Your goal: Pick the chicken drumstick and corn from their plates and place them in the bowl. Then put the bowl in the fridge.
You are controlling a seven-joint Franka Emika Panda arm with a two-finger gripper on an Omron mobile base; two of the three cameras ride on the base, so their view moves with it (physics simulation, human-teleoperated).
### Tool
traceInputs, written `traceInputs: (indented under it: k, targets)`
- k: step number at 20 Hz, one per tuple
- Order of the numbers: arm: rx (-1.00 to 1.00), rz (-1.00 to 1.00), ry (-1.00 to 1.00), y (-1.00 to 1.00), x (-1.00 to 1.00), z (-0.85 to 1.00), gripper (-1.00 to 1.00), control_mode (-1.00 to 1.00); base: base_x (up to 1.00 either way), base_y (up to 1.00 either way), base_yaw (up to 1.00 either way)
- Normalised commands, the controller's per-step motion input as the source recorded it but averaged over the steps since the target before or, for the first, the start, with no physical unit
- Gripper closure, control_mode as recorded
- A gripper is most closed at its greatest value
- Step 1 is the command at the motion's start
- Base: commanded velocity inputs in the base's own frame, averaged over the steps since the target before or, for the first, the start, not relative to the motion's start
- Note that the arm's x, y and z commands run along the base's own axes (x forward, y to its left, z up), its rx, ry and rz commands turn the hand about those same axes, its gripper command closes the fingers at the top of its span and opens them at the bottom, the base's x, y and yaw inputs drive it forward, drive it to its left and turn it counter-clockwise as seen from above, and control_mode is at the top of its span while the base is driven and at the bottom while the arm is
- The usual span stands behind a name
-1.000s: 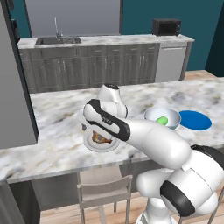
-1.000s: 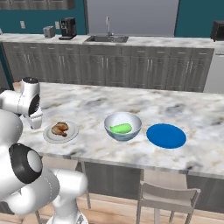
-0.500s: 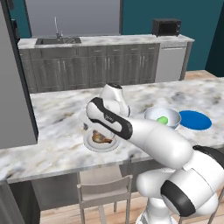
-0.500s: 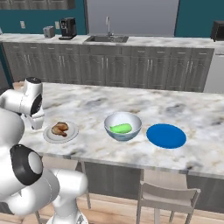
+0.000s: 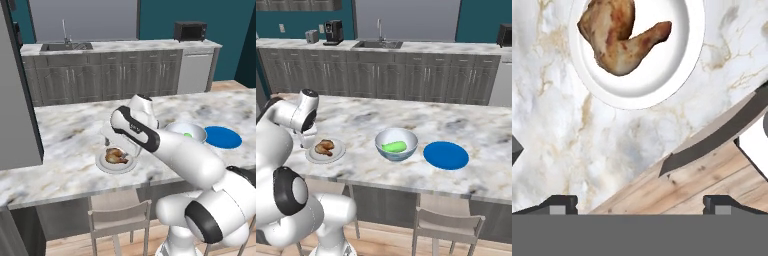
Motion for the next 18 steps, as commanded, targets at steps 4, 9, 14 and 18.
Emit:
traceInputs:
  k: [4,9,14,18]
  targets:
    - [0.02,0.04,0.00,-0.19,0.10,0.00,-1.00,-1.00,0.00,0.00,0.00]
    - [-0.05,0.13,-0.07,-0.16,0.10,0.00,-1.00,-1.00,0.00,0.00,0.00]
    - [-0.16,0.27,-0.19,-0.09,0.00,0.00,-1.00,-1.00,0.00,0.00,0.00]
    - [-0.19,0.29,-0.23,-0.06,0.00,0.00,-1.00,-1.00,0.00,0.00,0.00]
